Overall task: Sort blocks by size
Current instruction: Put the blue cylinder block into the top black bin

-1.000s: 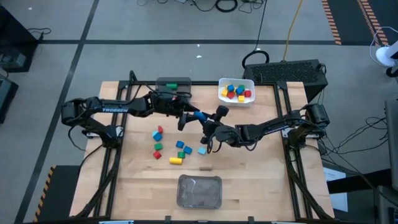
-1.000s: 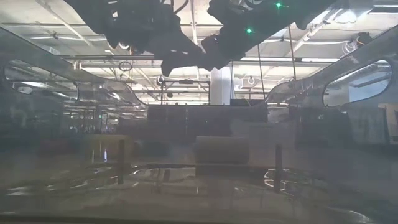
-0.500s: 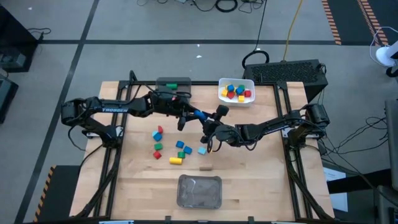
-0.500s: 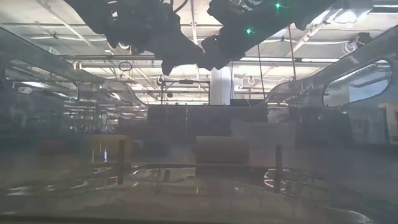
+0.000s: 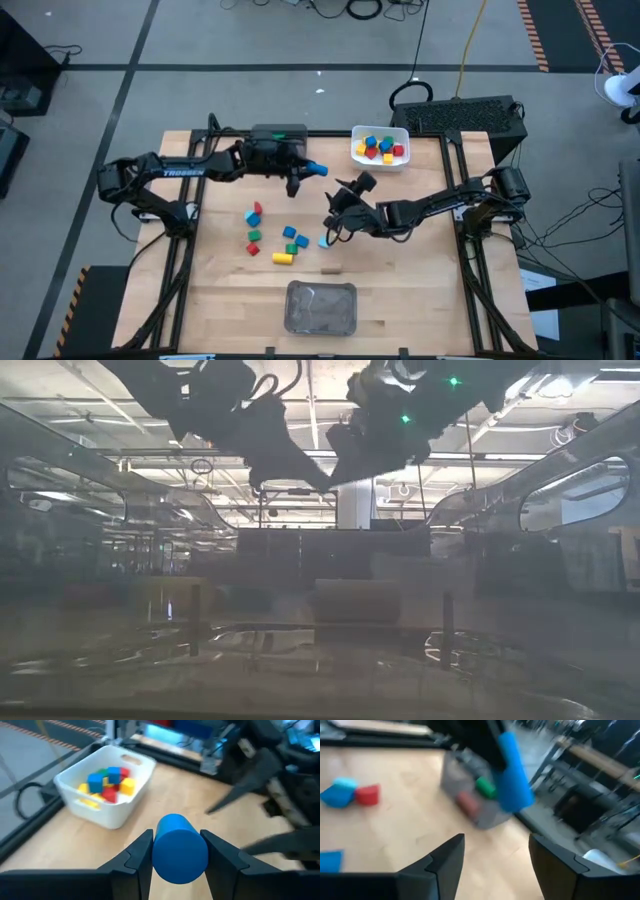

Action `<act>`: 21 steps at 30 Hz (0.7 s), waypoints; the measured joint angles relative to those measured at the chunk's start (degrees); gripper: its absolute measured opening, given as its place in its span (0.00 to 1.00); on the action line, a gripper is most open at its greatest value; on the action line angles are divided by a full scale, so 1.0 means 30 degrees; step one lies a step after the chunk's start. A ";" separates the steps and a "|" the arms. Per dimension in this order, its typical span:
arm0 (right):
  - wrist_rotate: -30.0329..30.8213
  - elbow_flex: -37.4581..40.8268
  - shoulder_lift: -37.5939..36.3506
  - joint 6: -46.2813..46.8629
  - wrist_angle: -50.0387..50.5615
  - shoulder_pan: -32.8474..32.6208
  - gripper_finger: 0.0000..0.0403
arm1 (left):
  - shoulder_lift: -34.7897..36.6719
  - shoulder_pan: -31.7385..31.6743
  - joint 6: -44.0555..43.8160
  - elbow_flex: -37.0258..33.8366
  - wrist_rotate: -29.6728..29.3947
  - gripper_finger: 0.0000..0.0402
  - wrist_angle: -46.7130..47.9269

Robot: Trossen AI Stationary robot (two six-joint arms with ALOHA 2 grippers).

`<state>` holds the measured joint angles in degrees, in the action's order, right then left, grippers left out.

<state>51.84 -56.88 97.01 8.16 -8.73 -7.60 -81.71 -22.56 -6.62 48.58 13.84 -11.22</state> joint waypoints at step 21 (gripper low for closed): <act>-0.4474 0.0000 0.0000 0.5928 0.3840 -0.0546 0.55 | -0.0138 -0.7200 0.2208 -0.0827 -0.1388 0.34 0.1898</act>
<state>38.41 -56.88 97.01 25.94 2.79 -9.23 -82.13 -44.16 0.01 46.10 9.68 -5.53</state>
